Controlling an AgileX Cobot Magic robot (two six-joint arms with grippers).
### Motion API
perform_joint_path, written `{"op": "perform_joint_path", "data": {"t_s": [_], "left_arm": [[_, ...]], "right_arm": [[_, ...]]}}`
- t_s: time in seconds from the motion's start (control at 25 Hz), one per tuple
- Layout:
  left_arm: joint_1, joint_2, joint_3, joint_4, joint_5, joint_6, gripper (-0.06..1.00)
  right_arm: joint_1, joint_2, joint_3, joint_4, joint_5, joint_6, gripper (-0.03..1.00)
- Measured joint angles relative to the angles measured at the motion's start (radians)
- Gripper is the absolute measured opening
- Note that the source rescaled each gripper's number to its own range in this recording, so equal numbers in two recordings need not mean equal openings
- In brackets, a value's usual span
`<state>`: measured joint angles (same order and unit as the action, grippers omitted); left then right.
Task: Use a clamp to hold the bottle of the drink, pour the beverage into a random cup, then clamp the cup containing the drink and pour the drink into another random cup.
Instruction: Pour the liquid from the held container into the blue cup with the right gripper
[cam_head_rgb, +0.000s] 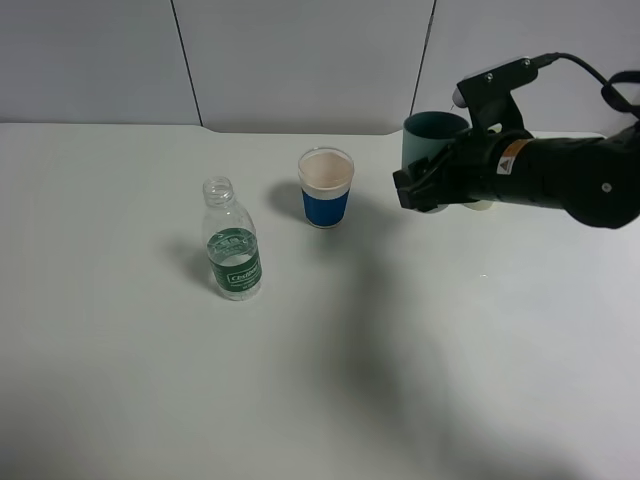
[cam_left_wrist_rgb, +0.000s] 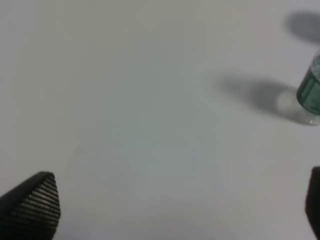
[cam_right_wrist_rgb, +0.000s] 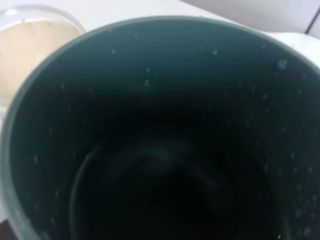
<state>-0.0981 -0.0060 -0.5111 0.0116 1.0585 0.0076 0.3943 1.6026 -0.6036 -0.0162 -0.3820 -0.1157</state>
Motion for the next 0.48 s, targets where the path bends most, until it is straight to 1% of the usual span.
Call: {"op": "perform_joint_path", "data": {"t_s": [0.16,0.2,0.28,0.32,0.36,0.48], "left_arm": [[0.0,0.0,0.0,0.0,0.0,0.0,1.0],[0.0,0.0,0.0,0.0,0.0,0.0,1.0],[0.0,0.0,0.0,0.0,0.0,0.0,1.0],[0.0,0.0,0.0,0.0,0.0,0.0,1.0],[0.0,0.0,0.0,0.0,0.0,0.0,1.0],[0.0,0.0,0.0,0.0,0.0,0.0,1.0]], "right_arm": [[0.0,0.0,-0.109,-0.098,0.147,0.051,0.0],[0.0,0.0,-0.144,-0.14,0.191,0.074,0.0],[0.0,0.001,-0.195,-0.221,0.247,0.138,0.0],[0.0,0.002,-0.22,-0.273,0.272,0.173,0.0],[0.0,0.003,-0.262,-0.394,0.314,0.269,0.0],[0.007,0.016,-0.322,-0.603,0.396,0.455,0.0]]}}
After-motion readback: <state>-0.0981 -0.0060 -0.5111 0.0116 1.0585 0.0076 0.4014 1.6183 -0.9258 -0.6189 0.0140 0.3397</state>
